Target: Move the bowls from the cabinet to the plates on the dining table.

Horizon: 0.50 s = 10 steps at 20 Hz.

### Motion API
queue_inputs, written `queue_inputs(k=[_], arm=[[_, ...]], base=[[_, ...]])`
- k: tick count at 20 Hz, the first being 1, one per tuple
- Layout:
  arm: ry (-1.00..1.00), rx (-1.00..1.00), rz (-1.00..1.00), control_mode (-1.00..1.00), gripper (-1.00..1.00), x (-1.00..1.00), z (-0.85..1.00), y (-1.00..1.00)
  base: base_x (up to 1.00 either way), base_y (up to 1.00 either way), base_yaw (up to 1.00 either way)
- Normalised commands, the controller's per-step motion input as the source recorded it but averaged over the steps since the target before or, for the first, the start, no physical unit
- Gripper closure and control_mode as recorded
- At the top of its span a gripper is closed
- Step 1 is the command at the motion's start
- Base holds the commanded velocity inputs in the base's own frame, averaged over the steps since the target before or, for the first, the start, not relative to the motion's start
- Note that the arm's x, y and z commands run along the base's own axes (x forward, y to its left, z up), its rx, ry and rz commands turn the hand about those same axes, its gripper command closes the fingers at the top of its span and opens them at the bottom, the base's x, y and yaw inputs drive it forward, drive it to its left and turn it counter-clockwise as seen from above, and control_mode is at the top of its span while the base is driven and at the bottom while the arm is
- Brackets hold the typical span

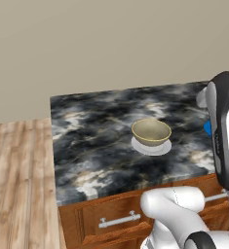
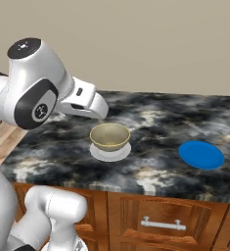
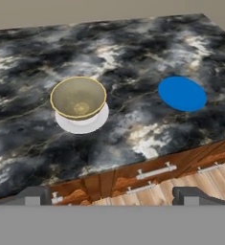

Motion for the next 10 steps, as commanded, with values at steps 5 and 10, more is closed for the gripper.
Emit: queue_inputs(k=[5, 10], arm=[[0.0, 0.0, 0.01, 1.0, -1.0, -0.12, 0.09, 0.0], [0.0, 0.0, 0.0, 1.0, -1.0, 0.0, 0.0, 0.0]], base=[[-0.19, 0.0, 0.01], [-0.36, -0.03, -0.03]])
